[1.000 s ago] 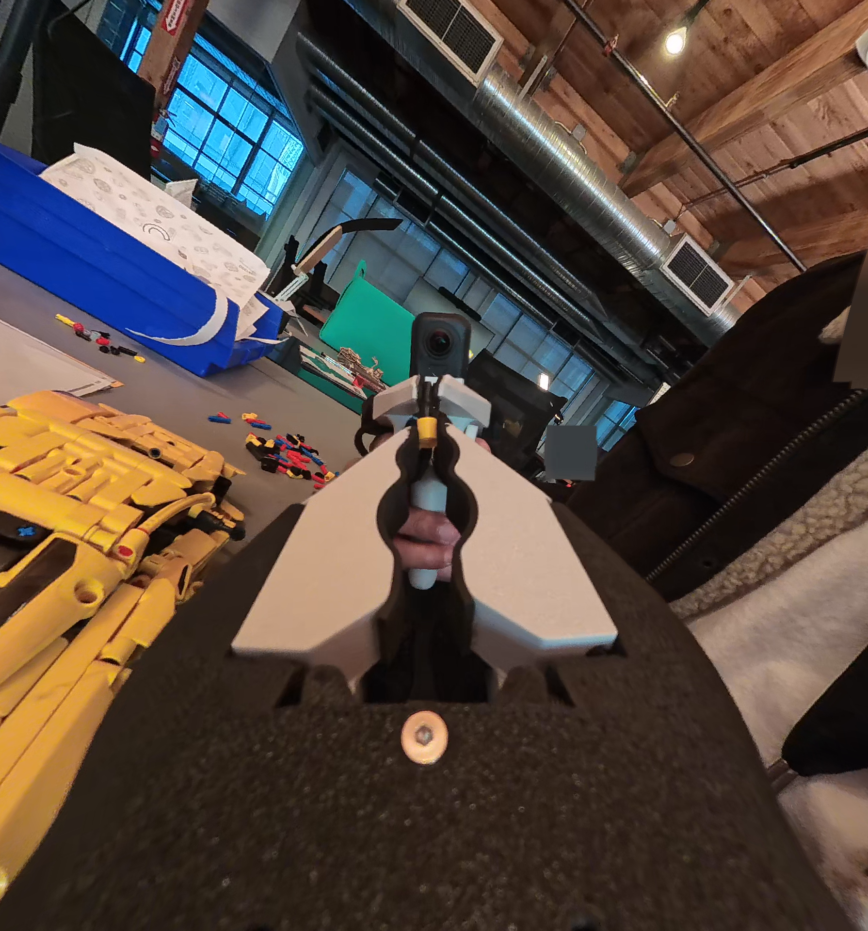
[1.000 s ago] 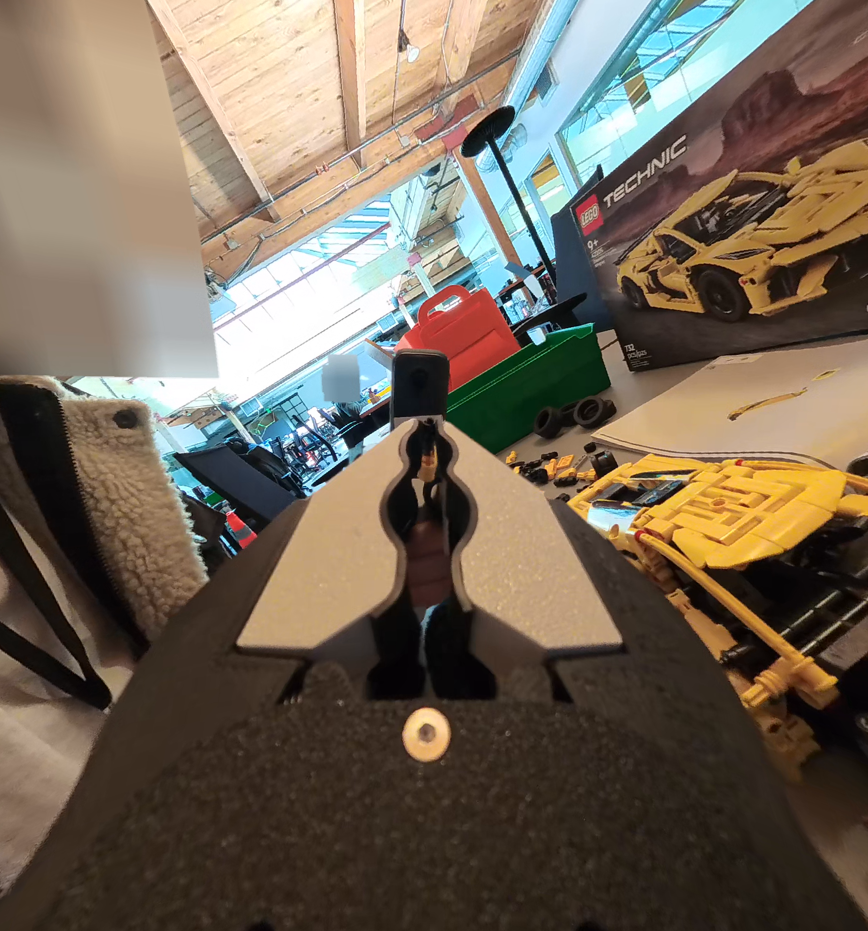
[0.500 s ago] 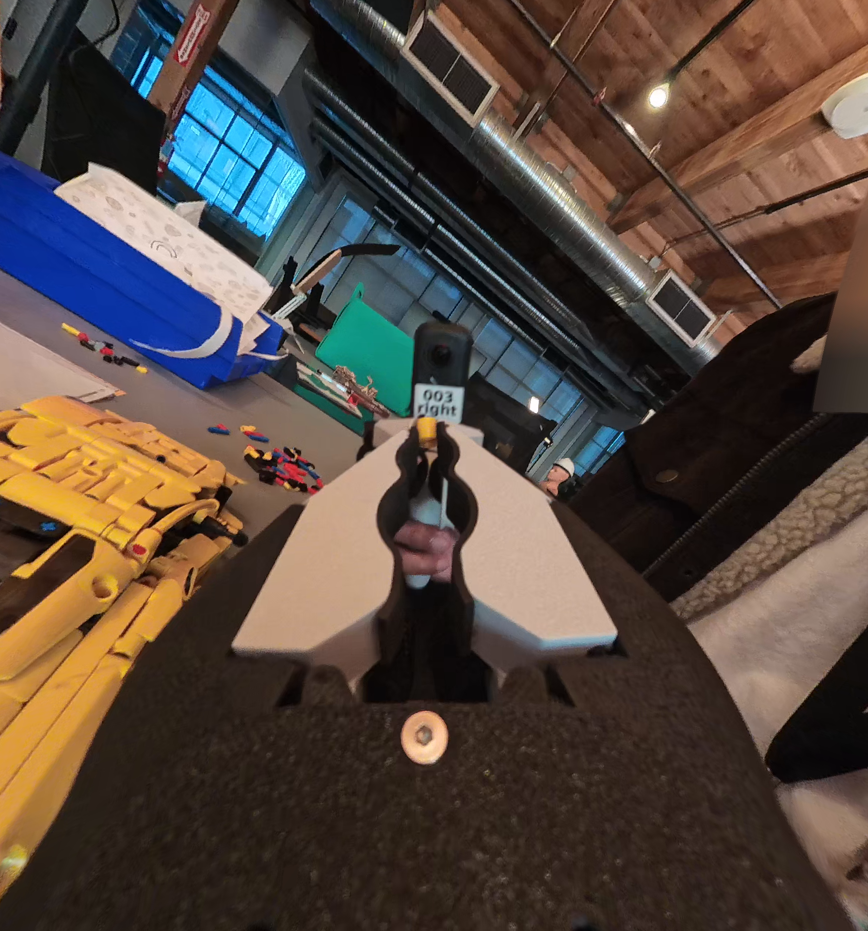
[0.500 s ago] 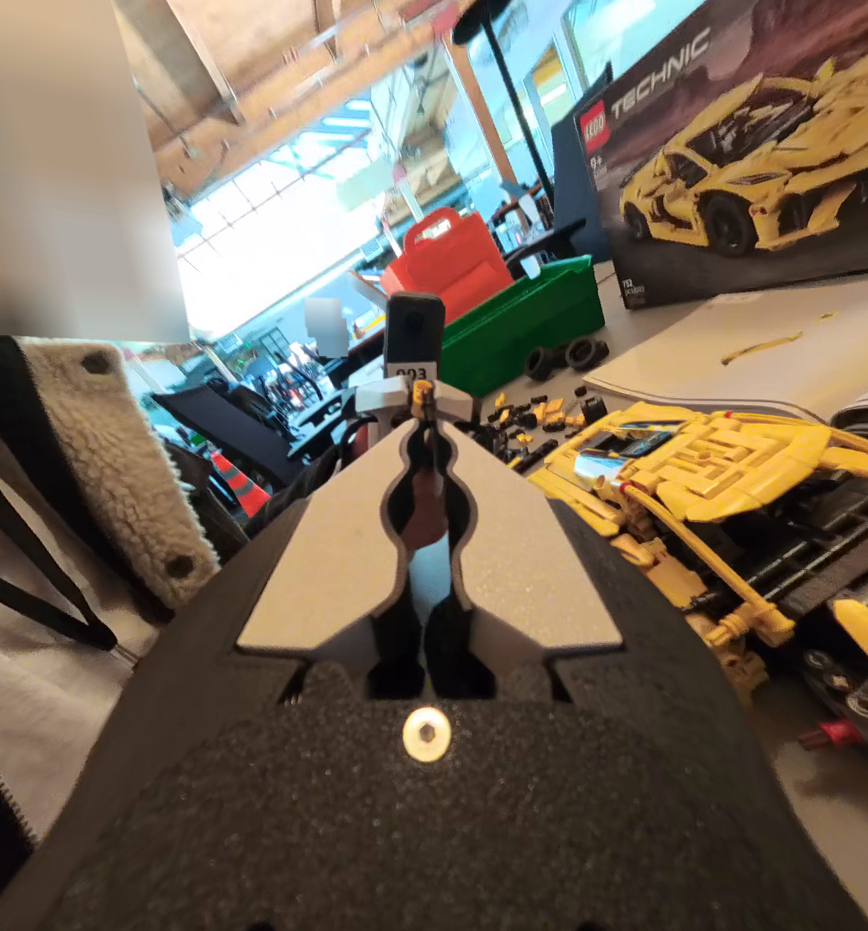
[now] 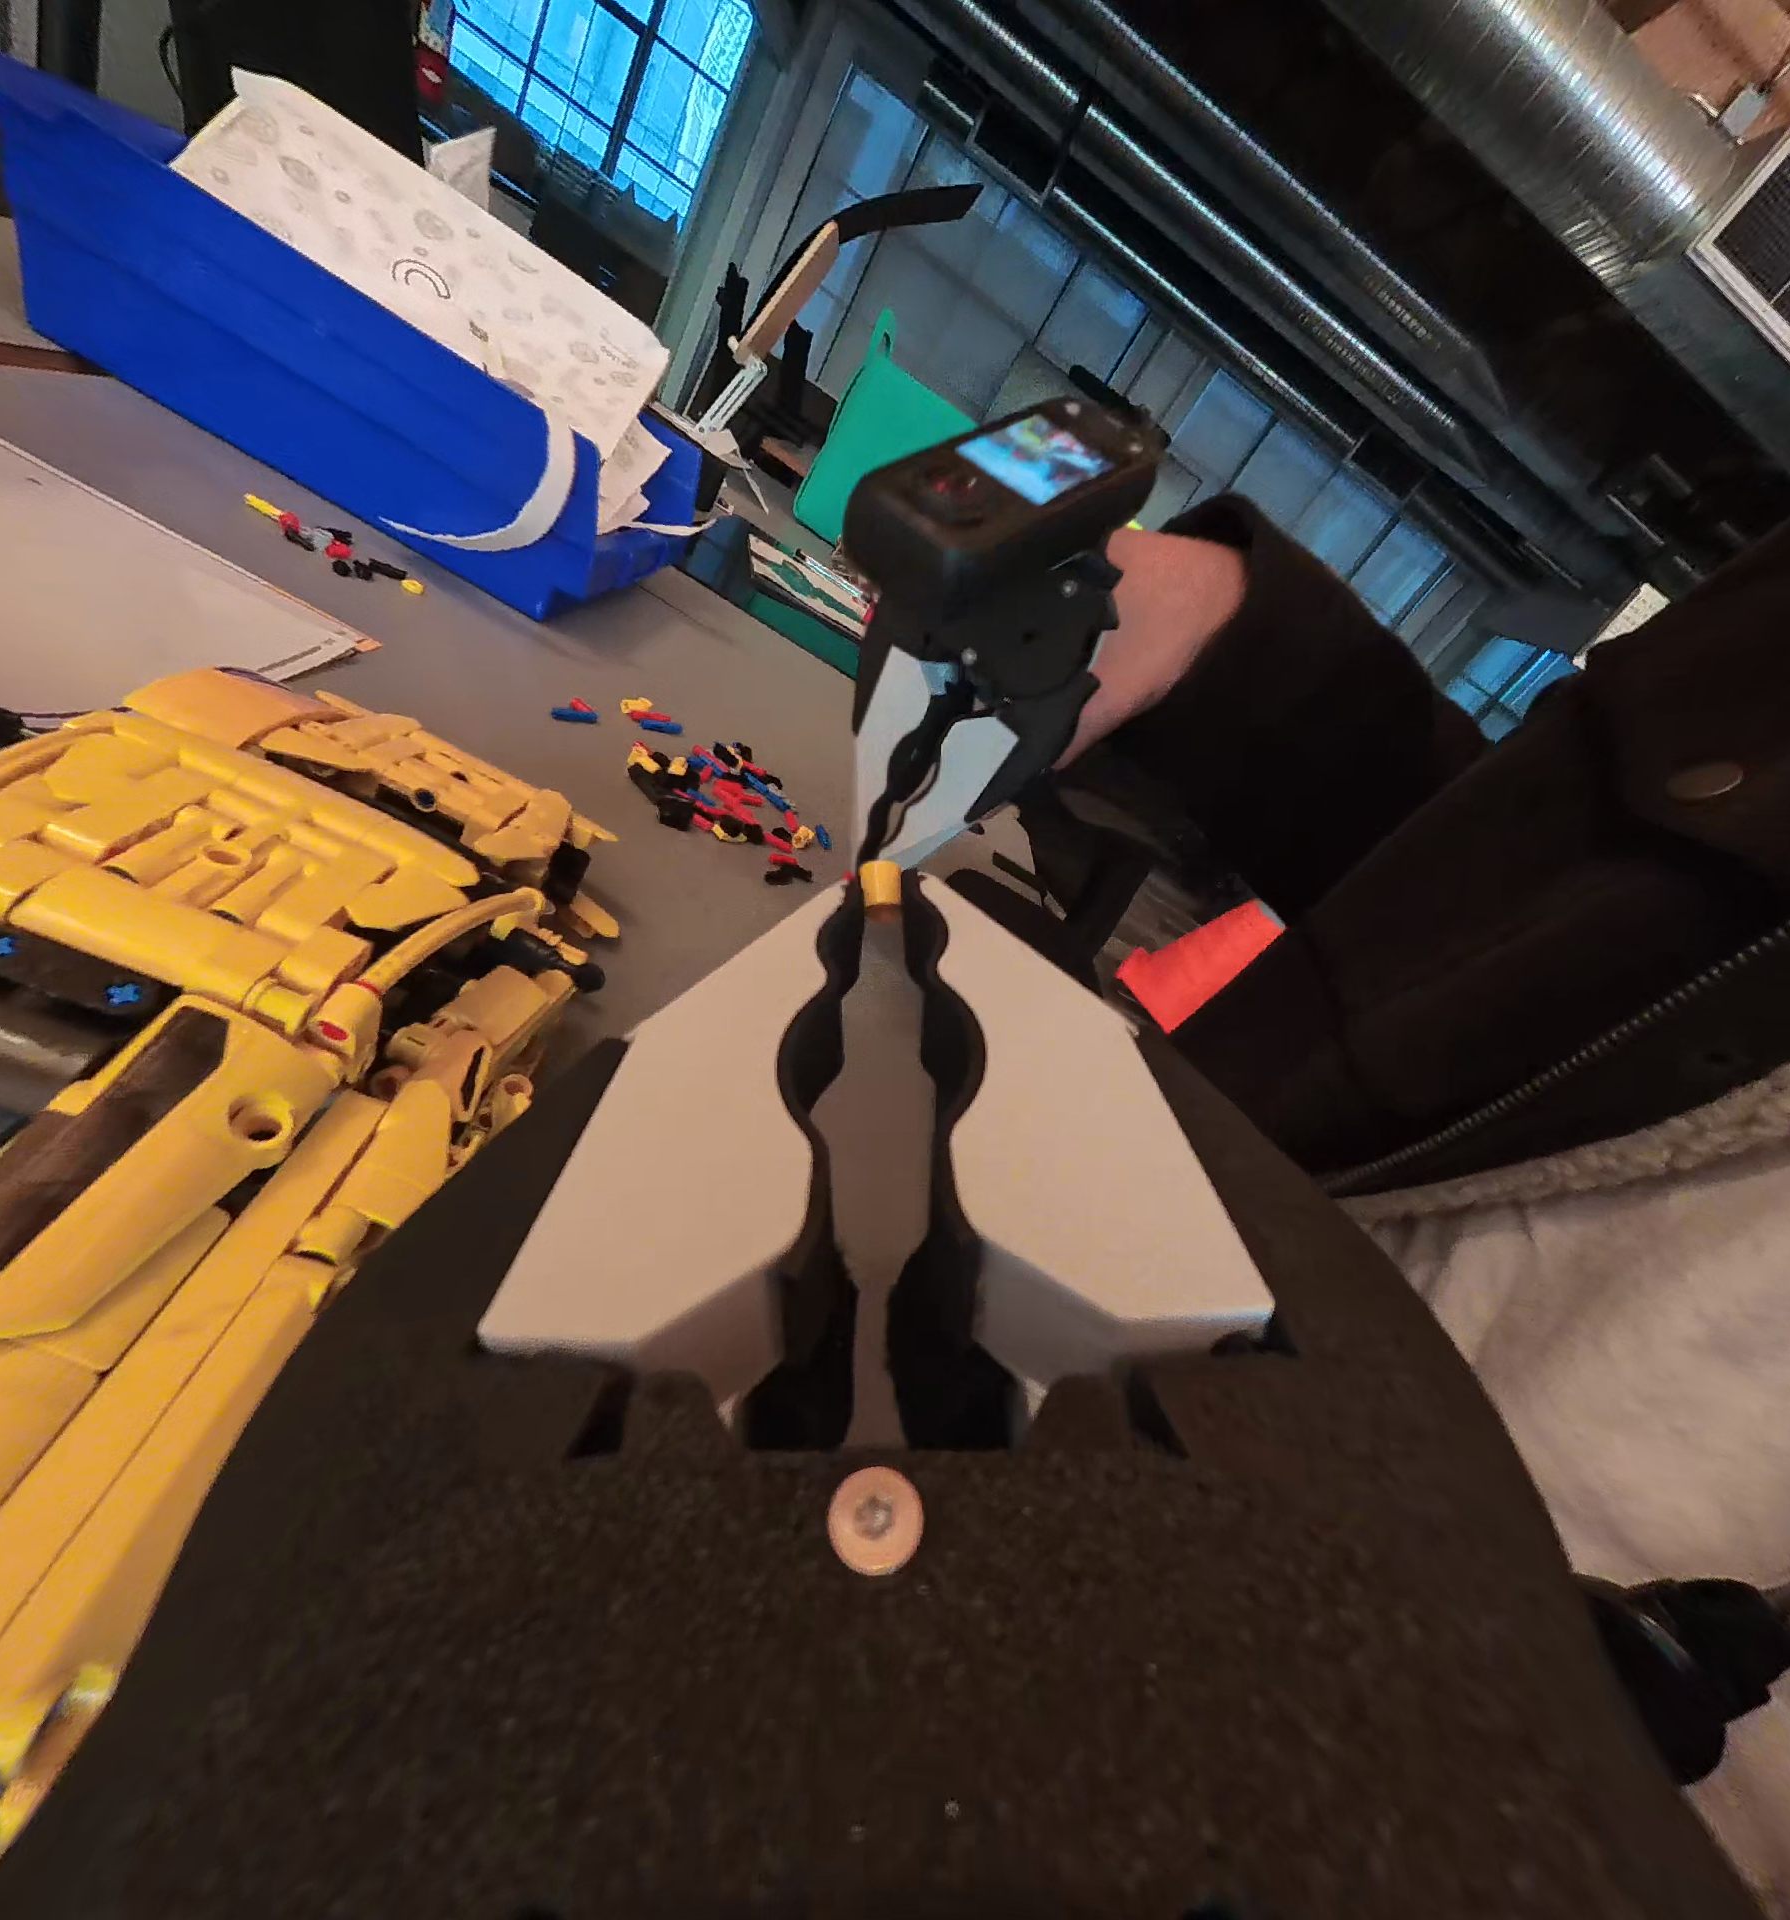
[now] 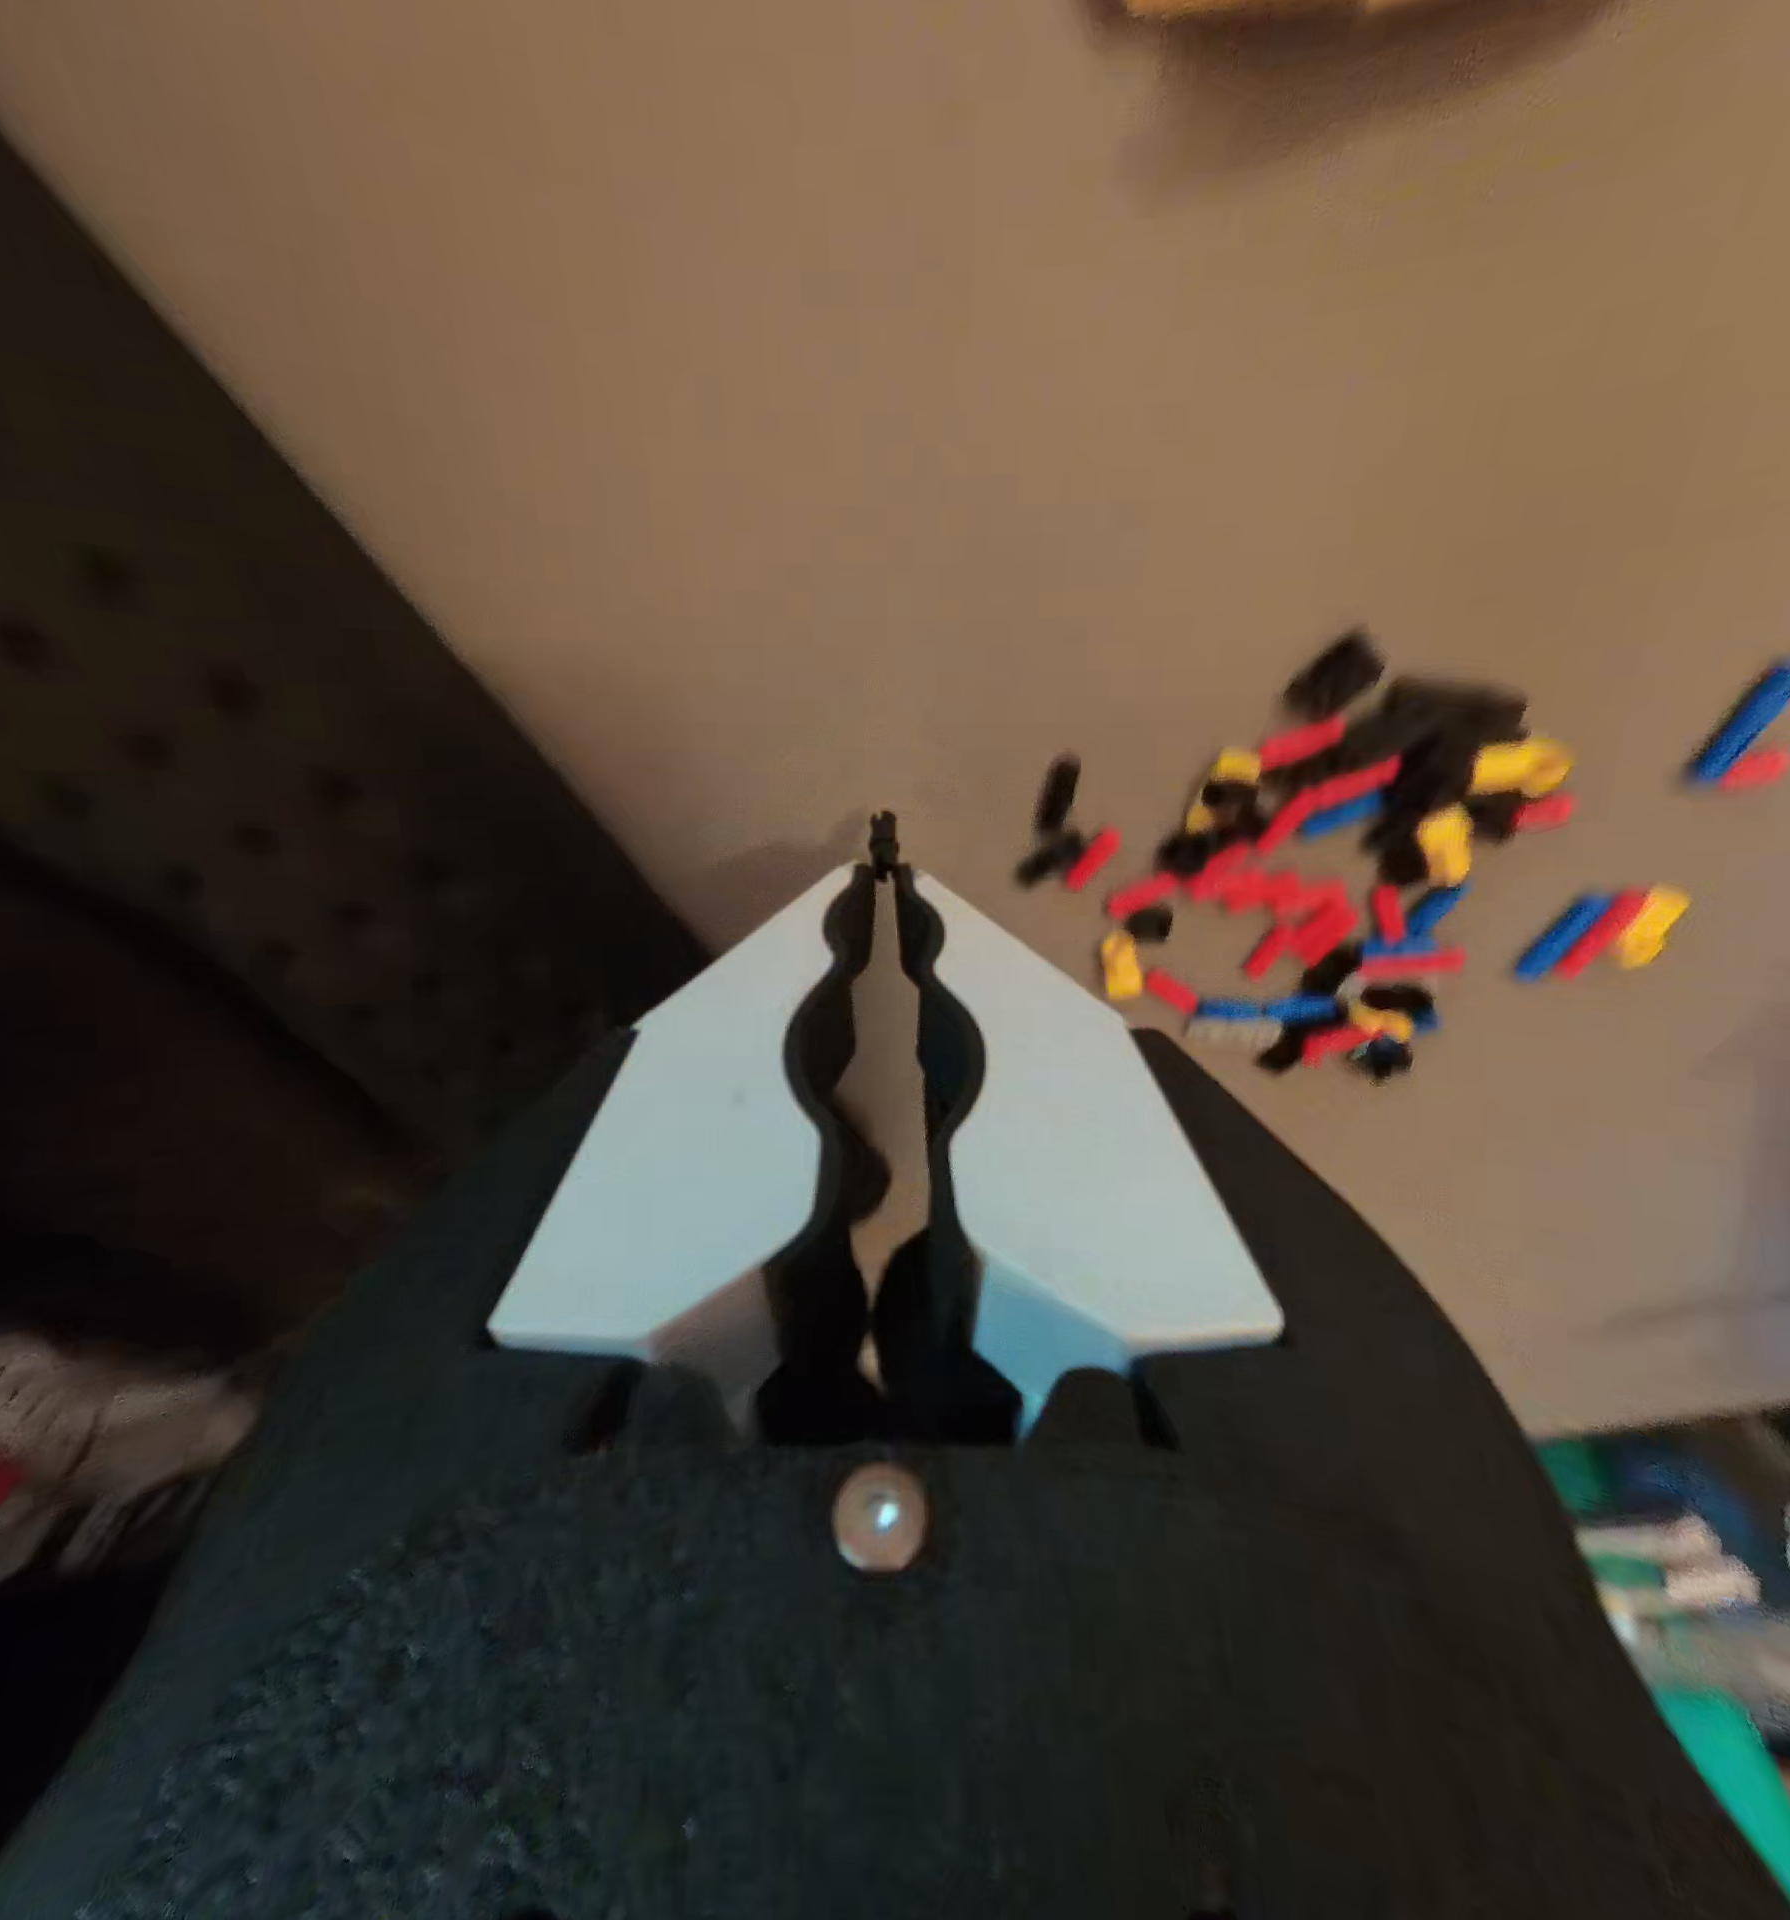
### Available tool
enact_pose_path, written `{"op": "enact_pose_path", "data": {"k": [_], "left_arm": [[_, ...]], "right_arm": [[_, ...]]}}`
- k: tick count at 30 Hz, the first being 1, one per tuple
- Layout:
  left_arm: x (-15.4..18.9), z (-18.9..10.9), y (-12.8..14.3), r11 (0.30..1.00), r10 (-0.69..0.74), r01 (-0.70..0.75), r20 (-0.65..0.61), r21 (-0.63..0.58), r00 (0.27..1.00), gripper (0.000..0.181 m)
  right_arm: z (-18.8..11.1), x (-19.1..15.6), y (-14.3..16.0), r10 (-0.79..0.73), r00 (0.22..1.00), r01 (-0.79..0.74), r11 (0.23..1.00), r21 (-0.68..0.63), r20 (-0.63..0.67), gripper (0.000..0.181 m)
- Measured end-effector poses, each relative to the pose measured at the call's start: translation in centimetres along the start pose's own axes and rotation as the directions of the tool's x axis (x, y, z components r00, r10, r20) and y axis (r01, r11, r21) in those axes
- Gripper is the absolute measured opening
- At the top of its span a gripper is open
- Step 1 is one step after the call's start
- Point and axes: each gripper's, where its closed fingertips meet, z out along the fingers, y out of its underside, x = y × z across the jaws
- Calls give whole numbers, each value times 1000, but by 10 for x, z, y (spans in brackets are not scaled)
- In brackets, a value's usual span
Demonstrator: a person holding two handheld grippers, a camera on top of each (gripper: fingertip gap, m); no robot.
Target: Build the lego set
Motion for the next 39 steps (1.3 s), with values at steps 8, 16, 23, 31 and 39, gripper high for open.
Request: {"op": "enact_pose_path", "data": {"k": [8, 16, 23, 31, 39], "left_arm": [[-2, 0, 1, 1000, -5, 5, 5, -2, 1000, 7], [-1, -1, -1, 1000, -10, 10, 0, 7, 1000, 7], [-2, -1, -1, 1000, -11, 11, 1, 11, 1000, 7], [-1, -1, -1, 1000, -10, 10, -2, 12, 1000, 7], [-1, 0, -1, 1000, -12, 12, -4, 9, 1000, 7]], "right_arm": [[17, 13, 57, 121, 993, -118, 915, -385, -17, 3], [21, 12, 63, 160, 987, -151, 914, -377, -6, 3], [22, 17, 67, 132, 991, -135, 966, -220, -28, 3], [18, 31, 76, 113, 984, -111, 994, 25, -135, 3], [24, 27, 84, 190, 978, -182, 979, 90, -86, 3]]}}
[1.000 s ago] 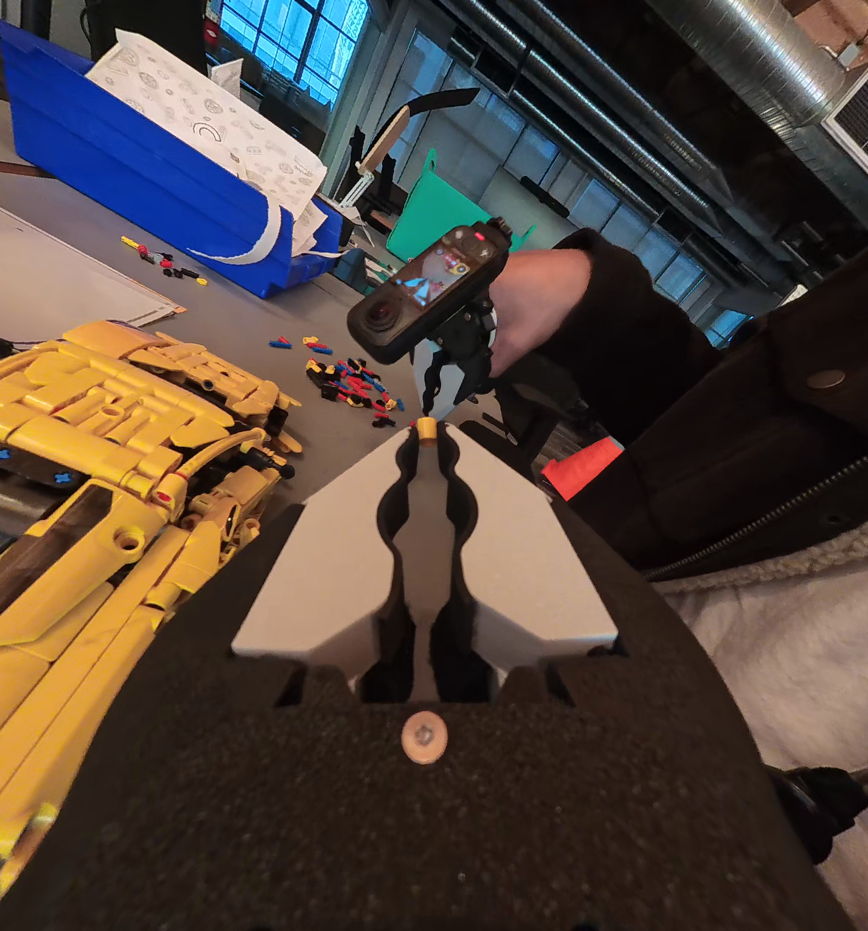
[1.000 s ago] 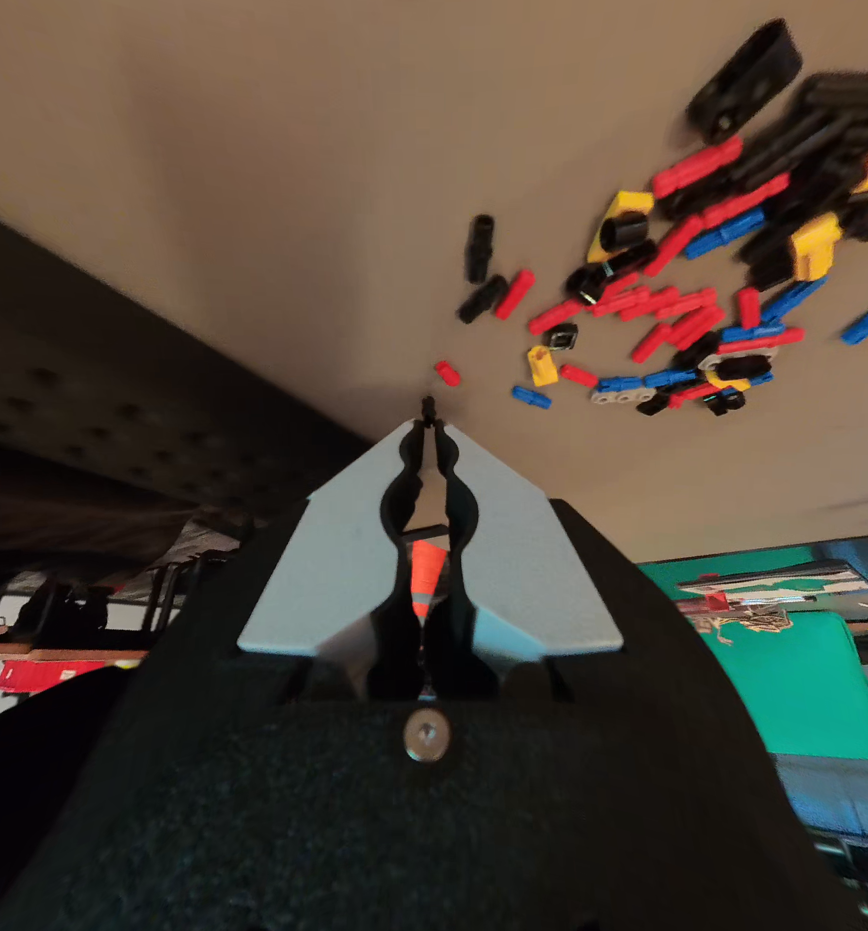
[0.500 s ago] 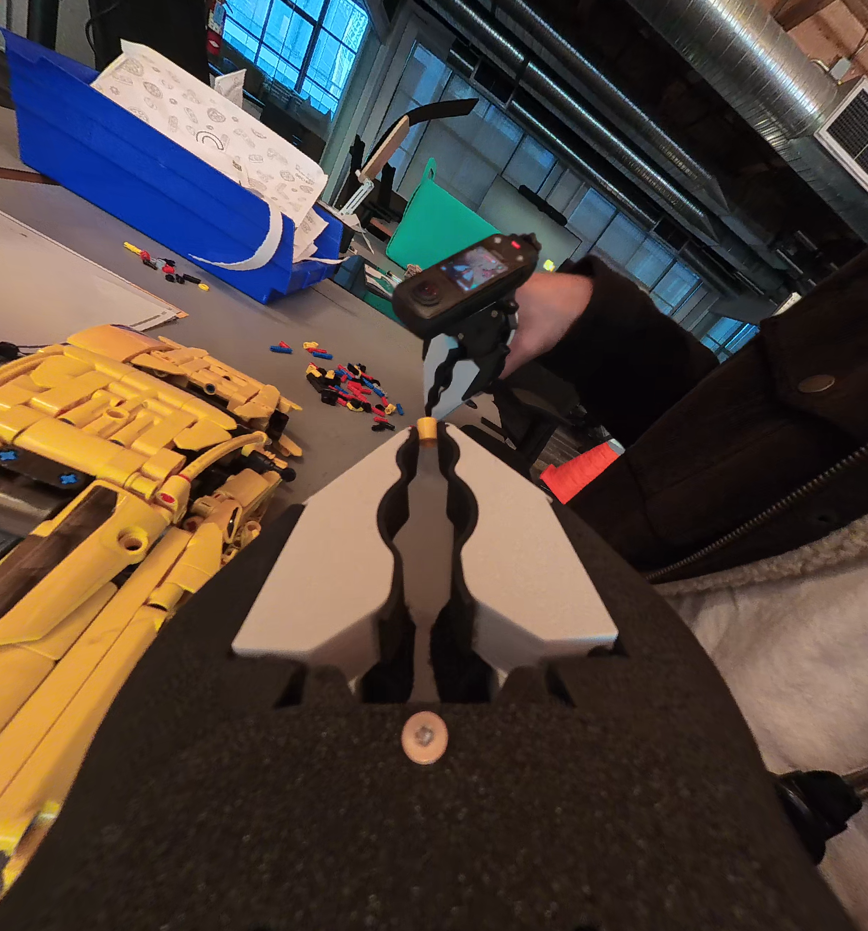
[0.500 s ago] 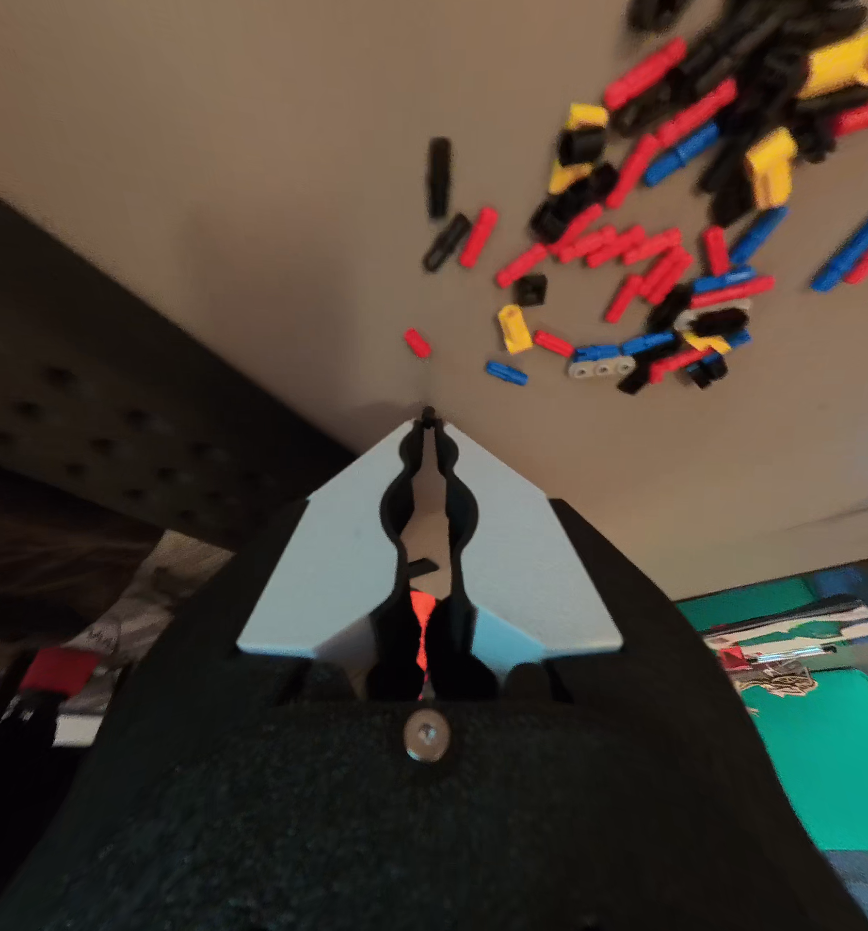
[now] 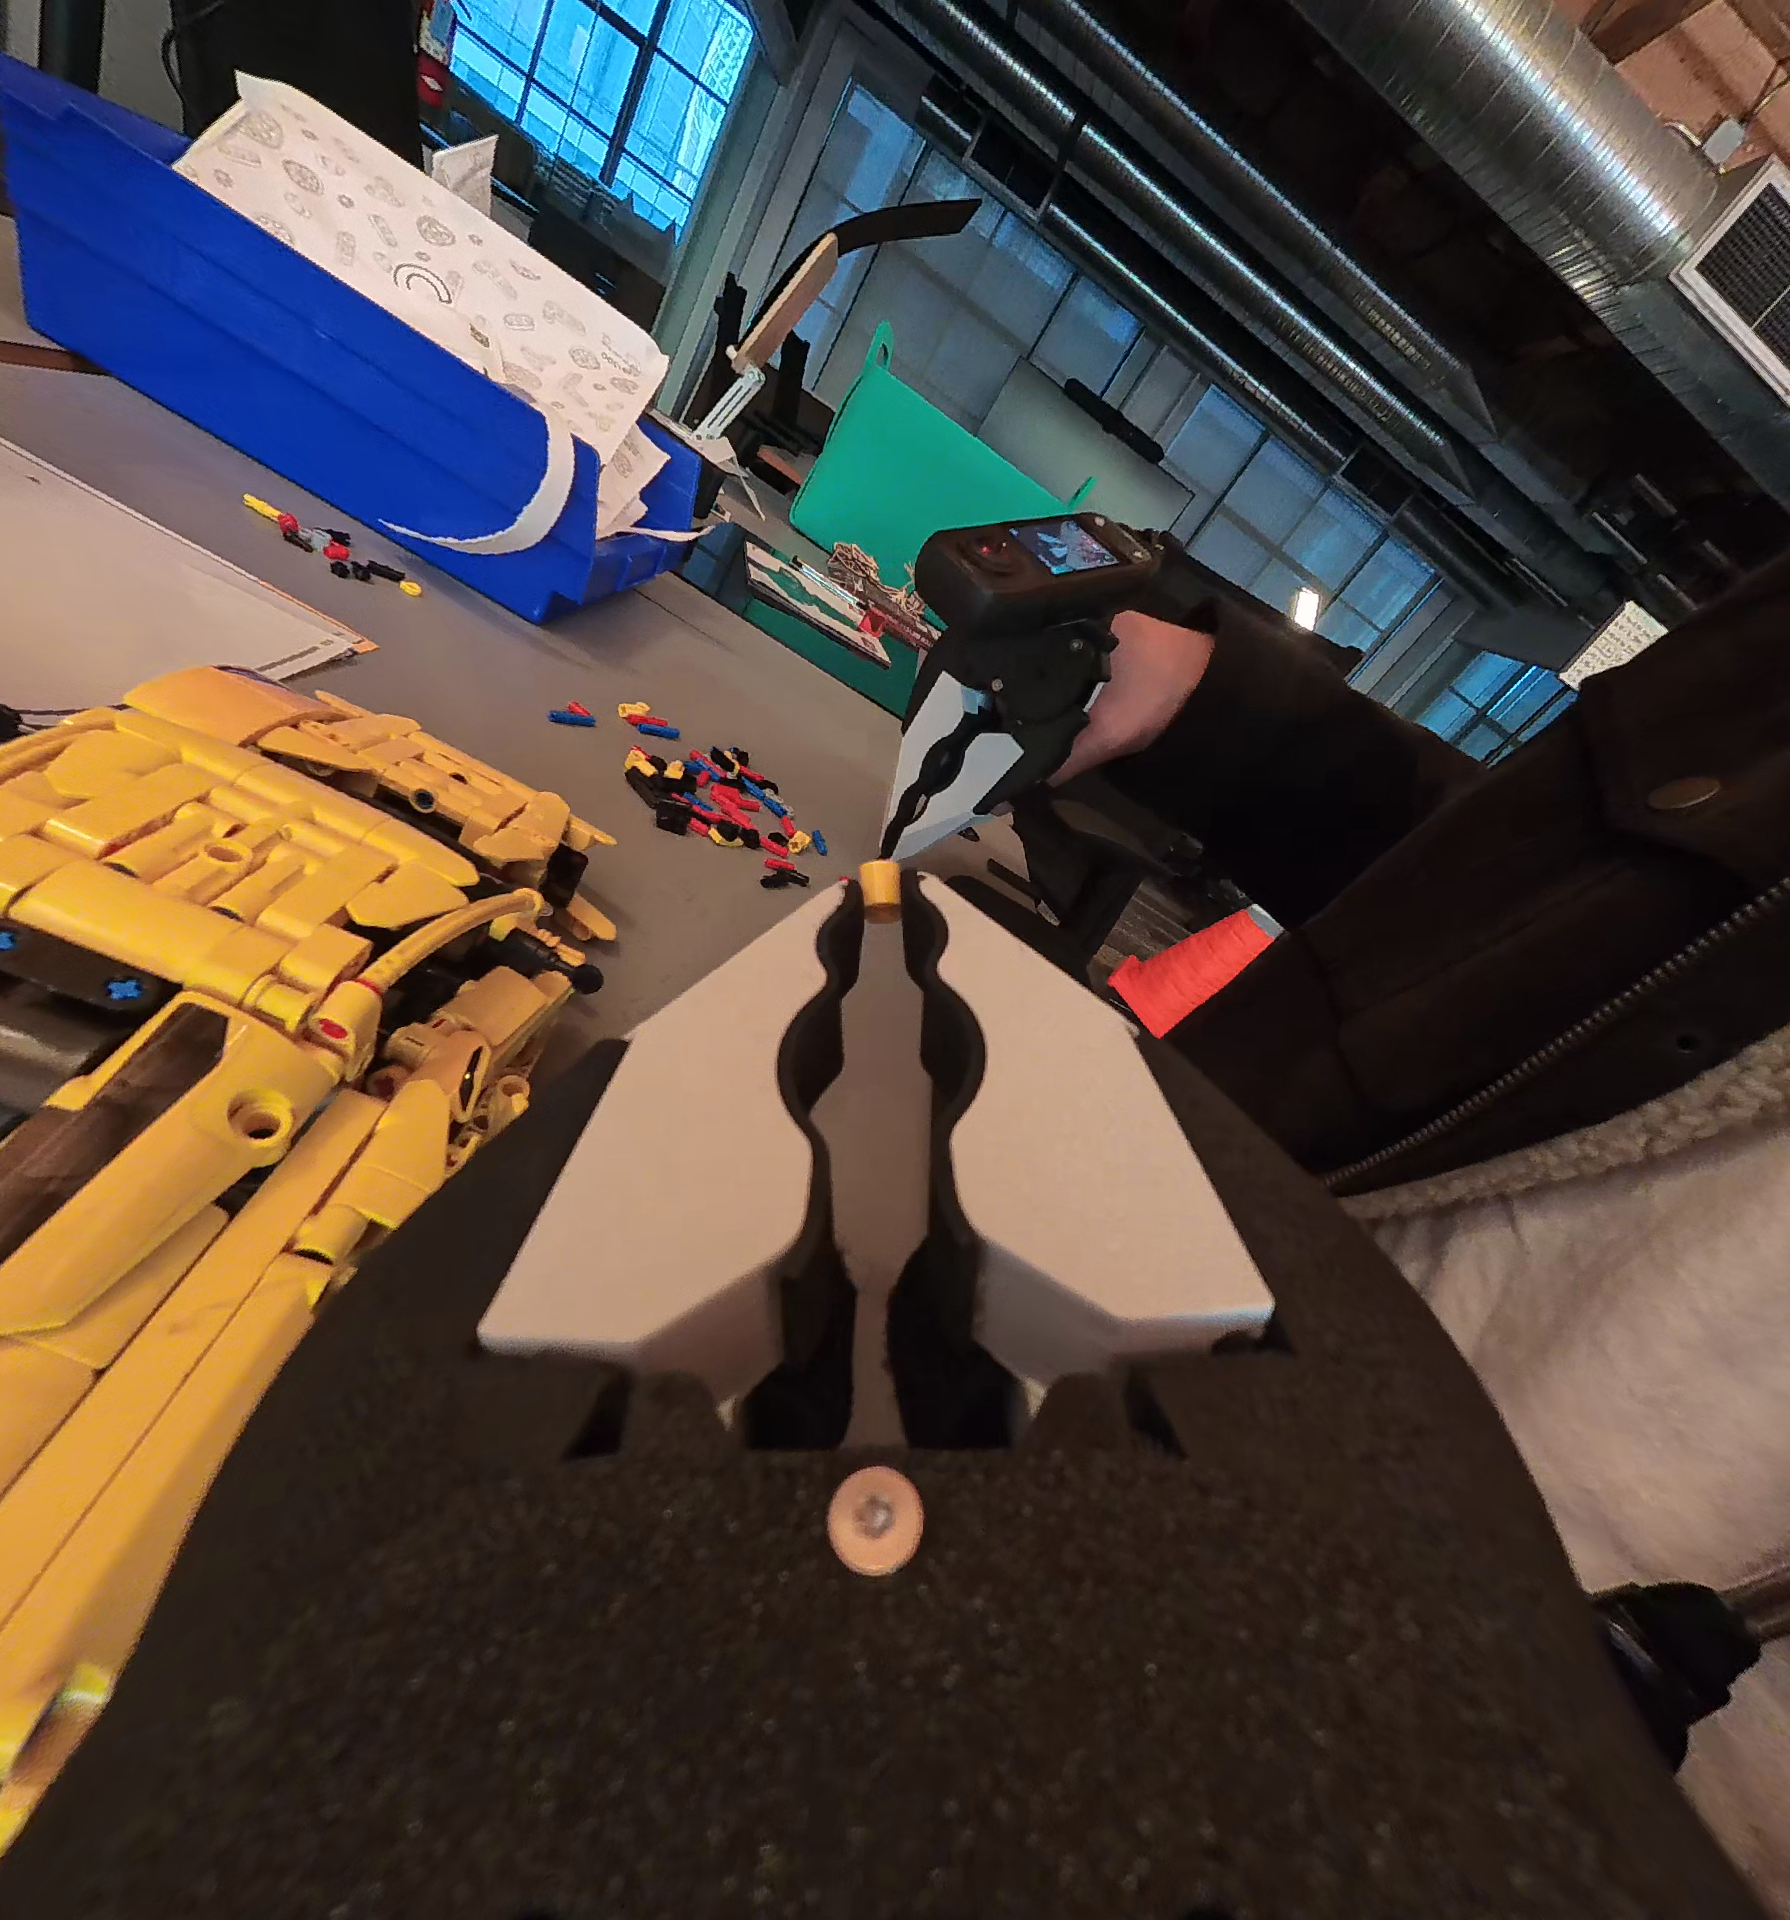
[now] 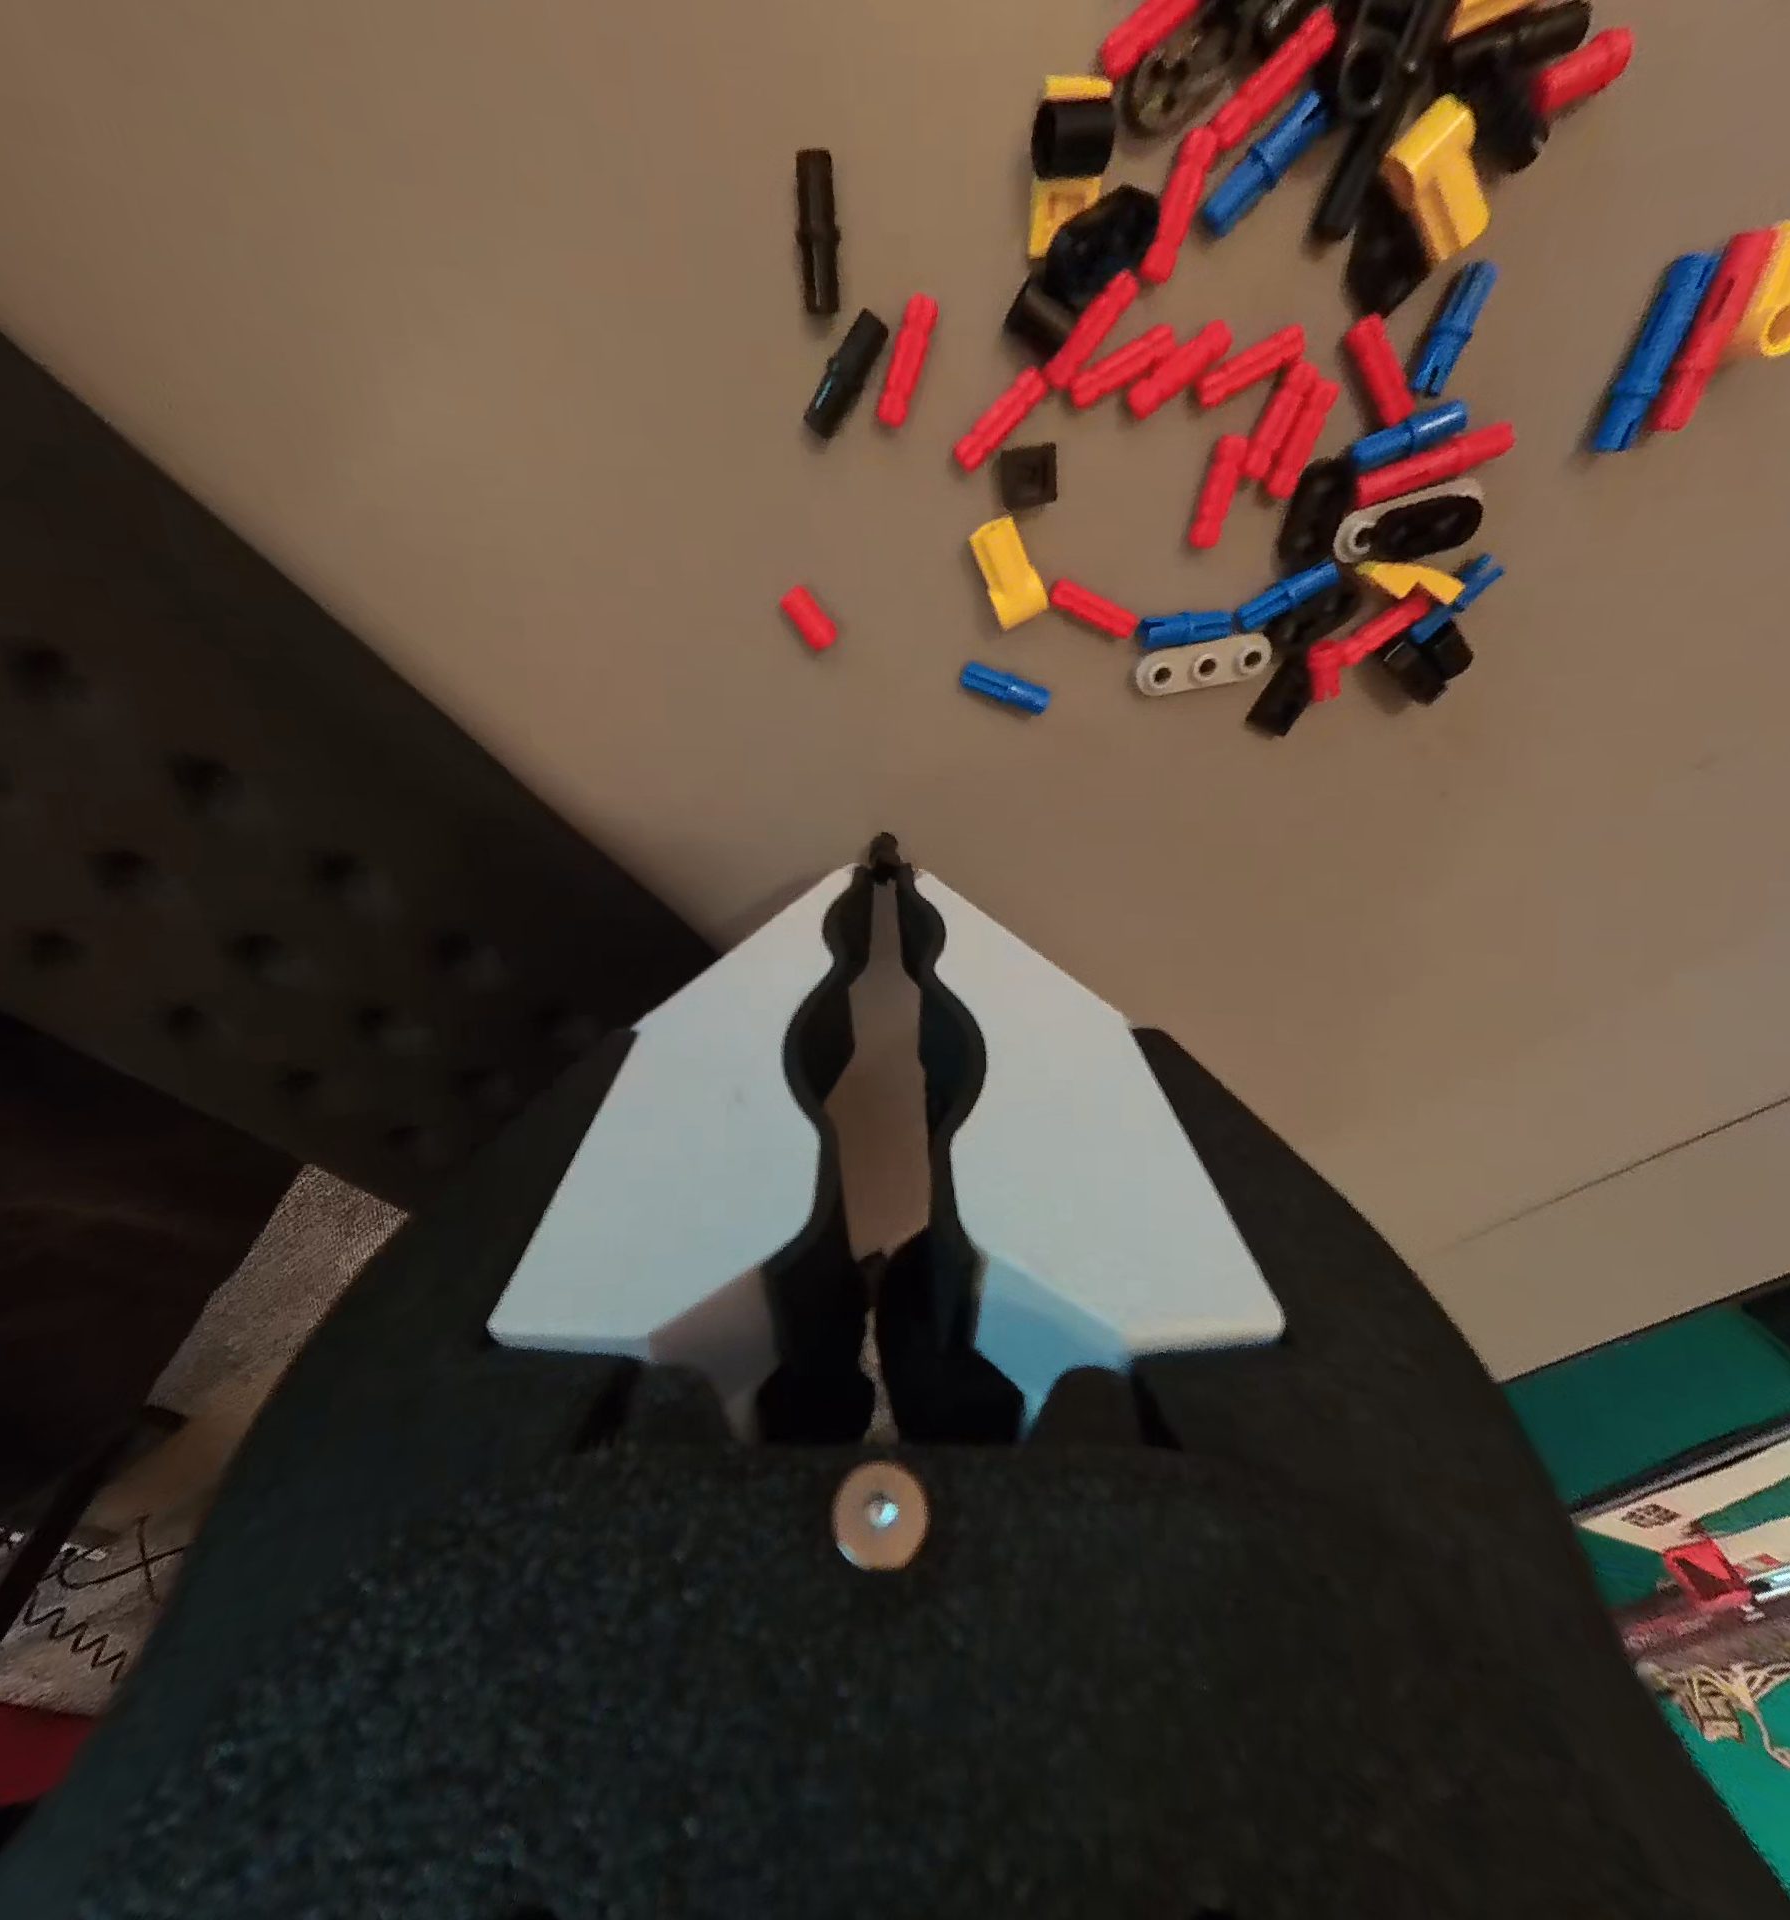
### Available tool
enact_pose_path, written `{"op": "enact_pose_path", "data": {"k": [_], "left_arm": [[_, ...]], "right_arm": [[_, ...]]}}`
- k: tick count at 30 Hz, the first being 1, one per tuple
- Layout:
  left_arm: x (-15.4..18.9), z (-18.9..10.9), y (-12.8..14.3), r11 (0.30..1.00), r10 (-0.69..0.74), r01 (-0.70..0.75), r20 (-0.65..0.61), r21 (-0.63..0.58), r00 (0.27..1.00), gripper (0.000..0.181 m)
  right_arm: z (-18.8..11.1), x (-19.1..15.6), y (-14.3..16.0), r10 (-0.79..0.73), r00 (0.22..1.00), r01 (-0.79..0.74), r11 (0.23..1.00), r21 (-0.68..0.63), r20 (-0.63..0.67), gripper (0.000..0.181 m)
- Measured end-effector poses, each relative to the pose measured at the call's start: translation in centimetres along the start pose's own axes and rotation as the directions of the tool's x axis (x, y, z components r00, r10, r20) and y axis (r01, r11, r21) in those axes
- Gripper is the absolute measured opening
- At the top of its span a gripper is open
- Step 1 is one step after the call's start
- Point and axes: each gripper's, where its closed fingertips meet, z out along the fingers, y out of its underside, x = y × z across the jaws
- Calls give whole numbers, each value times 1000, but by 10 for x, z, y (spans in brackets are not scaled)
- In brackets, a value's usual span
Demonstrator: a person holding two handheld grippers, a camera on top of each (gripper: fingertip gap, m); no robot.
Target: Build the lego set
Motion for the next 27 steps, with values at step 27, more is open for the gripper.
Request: {"op": "enact_pose_path", "data": {"k": [27], "left_arm": [[0, 0, 0, 1000, -4, 4, -3, -1, 1000, 7]], "right_arm": [[8, -1, -3, 43, 998, -45, 998, 52, 53, 7]]}}
